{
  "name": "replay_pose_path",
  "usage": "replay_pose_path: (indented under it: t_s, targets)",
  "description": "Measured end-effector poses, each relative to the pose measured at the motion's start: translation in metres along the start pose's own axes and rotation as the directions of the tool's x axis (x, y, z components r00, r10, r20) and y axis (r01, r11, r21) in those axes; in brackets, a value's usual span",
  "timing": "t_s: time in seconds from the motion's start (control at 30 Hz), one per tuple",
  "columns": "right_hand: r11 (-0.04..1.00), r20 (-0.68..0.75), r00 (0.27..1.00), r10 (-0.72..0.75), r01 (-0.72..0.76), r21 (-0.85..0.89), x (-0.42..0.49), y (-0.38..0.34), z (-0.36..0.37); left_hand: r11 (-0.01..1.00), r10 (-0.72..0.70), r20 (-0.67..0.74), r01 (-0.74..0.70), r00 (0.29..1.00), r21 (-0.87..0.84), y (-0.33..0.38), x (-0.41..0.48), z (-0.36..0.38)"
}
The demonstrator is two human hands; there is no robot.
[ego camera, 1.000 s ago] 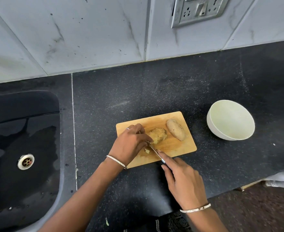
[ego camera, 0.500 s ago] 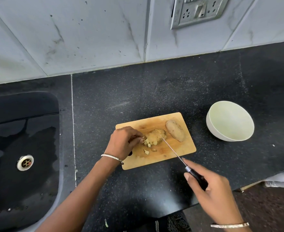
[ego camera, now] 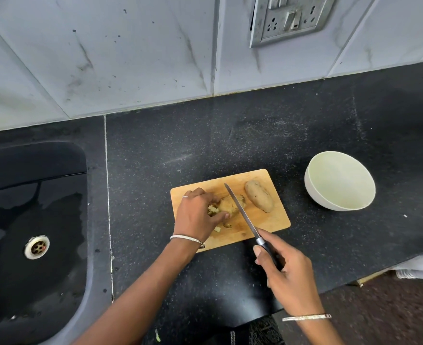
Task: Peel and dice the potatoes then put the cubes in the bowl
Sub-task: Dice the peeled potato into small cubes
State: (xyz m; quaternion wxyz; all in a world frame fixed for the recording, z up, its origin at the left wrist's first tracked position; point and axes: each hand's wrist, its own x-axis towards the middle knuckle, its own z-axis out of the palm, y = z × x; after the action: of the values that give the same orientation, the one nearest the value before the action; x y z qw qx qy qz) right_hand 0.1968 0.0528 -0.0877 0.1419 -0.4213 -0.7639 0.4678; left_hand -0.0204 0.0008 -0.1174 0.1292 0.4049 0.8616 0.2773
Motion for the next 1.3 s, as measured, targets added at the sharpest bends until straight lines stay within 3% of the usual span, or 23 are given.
replay_pose_path:
  t_s: [0.2, 0.47, 0.7, 1.3]
  targets:
    - [1.0, 0.033, 0.999, 0.008, -0.009, 0.029, 0.001, -0.001, 0.004, 0.99, -0.095, 0.038, 0.099, 0.995, -0.1, -0.001, 0.001, -0.003]
    - [1.0, 0.08, 0.997, 0.007, -0.006, -0.014, 0.004, 0.003, 0.014, 0.983, -0.122, -0.015, 0.119, 0.992, -0.14, -0.004, -0.005, 0.002]
    - [0.973, -0.007, 0.997, -0.071, 0.068, -0.221, 0.001, -0.008, 0.009, 0.981, -0.115, -0.021, 0.111, 0.993, -0.161, -0.002, -0.007, 0.003]
    - [0.964, 0.068, 0.993, -0.1, 0.114, -0.242, 0.007, -0.005, 0.008, 0.976, -0.119, -0.02, 0.113, 0.993, -0.187, -0.002, -0.006, 0.005]
